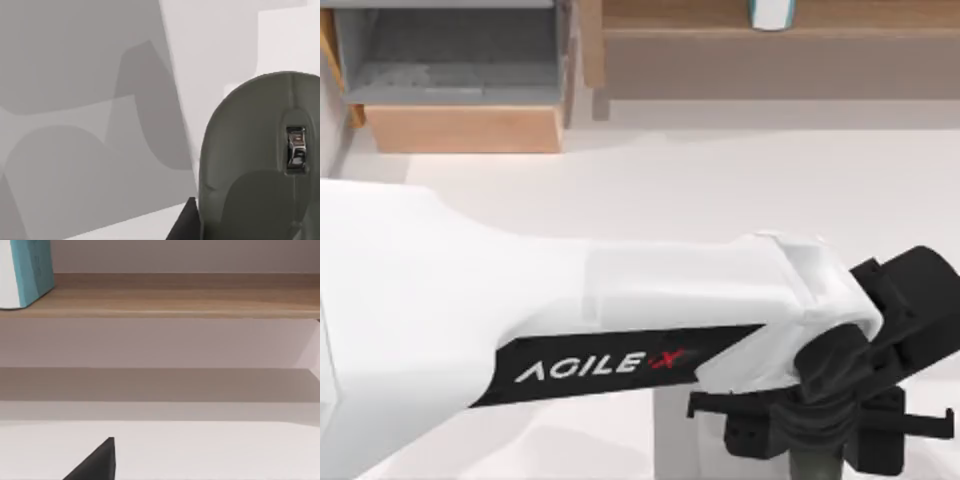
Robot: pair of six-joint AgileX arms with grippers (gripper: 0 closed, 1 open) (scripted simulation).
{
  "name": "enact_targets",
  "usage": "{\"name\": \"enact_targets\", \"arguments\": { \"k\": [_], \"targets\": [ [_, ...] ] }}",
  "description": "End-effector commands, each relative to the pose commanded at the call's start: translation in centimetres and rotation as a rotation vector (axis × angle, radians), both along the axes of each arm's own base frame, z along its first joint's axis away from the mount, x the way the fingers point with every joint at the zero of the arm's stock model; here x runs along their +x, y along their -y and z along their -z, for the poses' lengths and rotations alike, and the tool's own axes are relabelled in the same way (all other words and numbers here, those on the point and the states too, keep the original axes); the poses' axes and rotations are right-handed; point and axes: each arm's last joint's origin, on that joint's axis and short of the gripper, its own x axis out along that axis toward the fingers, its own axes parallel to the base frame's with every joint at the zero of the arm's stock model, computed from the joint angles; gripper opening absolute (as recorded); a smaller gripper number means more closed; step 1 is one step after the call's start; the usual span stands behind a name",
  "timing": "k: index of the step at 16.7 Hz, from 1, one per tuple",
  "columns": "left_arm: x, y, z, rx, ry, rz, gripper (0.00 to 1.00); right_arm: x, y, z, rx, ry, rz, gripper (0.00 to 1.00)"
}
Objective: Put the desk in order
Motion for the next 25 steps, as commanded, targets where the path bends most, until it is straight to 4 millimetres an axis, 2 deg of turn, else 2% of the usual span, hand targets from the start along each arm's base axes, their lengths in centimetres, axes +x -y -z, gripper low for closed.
{"name": "enact_targets", "arguments": {
  "k": [3,7,10,14,19,25],
  "targets": [
    [0.3,-0.3,0.0,0.013,-0.008,-0.017,0.00,0.0,0.0,0.0,0.000,0.000,0.000,1.00],
    [1.7,-1.1,0.4,0.060,-0.009,-0.089,0.00,0.0,0.0,0.0,0.000,0.000,0.000,1.00],
    [2.8,-1.8,1.4,0.120,-0.009,-0.152,0.00,0.0,0.0,0.0,0.000,0.000,0.000,1.00],
    [3.6,-2.6,4.0,0.222,-0.023,-0.197,0.00,0.0,0.0,0.0,0.000,0.000,0.000,1.00],
    [3.6,-2.7,4.1,0.226,-0.024,-0.198,0.00,0.0,0.0,0.0,0.000,0.000,0.000,1.00],
    [3.6,-2.7,4.1,0.226,-0.024,-0.198,0.45,0.0,0.0,0.0,0.000,0.000,0.000,1.00]
  ]
}}
